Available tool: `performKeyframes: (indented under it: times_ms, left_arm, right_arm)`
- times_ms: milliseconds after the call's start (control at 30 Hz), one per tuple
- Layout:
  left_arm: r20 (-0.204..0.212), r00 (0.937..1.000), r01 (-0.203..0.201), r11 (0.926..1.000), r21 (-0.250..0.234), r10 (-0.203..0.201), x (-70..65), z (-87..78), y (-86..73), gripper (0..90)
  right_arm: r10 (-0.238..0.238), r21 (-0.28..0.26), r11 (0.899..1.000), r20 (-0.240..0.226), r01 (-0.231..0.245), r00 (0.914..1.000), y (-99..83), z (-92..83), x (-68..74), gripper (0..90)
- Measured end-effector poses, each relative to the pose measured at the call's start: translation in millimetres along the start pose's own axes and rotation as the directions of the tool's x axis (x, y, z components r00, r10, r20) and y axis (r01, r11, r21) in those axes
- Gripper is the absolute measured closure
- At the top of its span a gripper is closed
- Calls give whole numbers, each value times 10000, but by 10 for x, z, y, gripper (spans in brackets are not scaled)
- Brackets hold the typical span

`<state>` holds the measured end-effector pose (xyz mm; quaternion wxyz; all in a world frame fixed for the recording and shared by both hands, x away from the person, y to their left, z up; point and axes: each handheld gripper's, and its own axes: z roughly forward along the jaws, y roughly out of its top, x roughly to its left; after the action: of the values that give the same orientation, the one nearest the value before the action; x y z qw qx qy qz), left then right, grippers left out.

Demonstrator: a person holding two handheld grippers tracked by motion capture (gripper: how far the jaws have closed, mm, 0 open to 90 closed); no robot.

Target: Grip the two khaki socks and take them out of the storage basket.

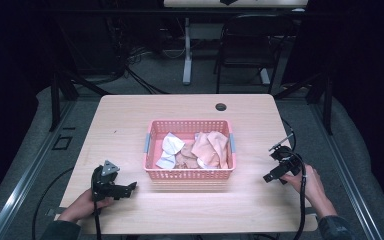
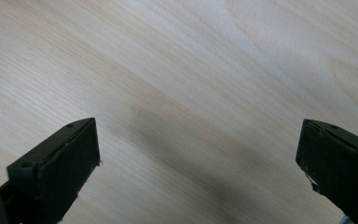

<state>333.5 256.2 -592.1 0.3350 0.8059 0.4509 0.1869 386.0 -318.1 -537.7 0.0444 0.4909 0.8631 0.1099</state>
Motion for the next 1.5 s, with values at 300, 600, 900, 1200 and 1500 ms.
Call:
performKeyframes:
  times_ms: [300,600,900,1200,1500]
  left_arm:
    - [-1,10000,-16,10000,-4,16,-1,-2,-3,0]
    - [12,10000,-18,10000,-3,18,-1,-2,-4,0]
    - [-30,10000,-8,10000,-28,8,-4,0,-6,1]
    - [-15,10000,2,10000,-12,-2,-3,-1,-4,0]
    - [-22,10000,-3,10000,-26,3,-4,0,-5,0]
  right_arm:
    - [-95,-591,9982,-61,92,9999,107,-236,85,0]
    - [-128,-1069,9942,-217,104,9997,172,-441,197,0]
    - [-377,-1446,9889,-153,351,9992,308,-674,352,0]
    - [-949,-1778,9804,-469,852,9944,575,-777,582,0]
    - [-1464,-2068,9693,-521,1327,9879,849,-798,780,5]
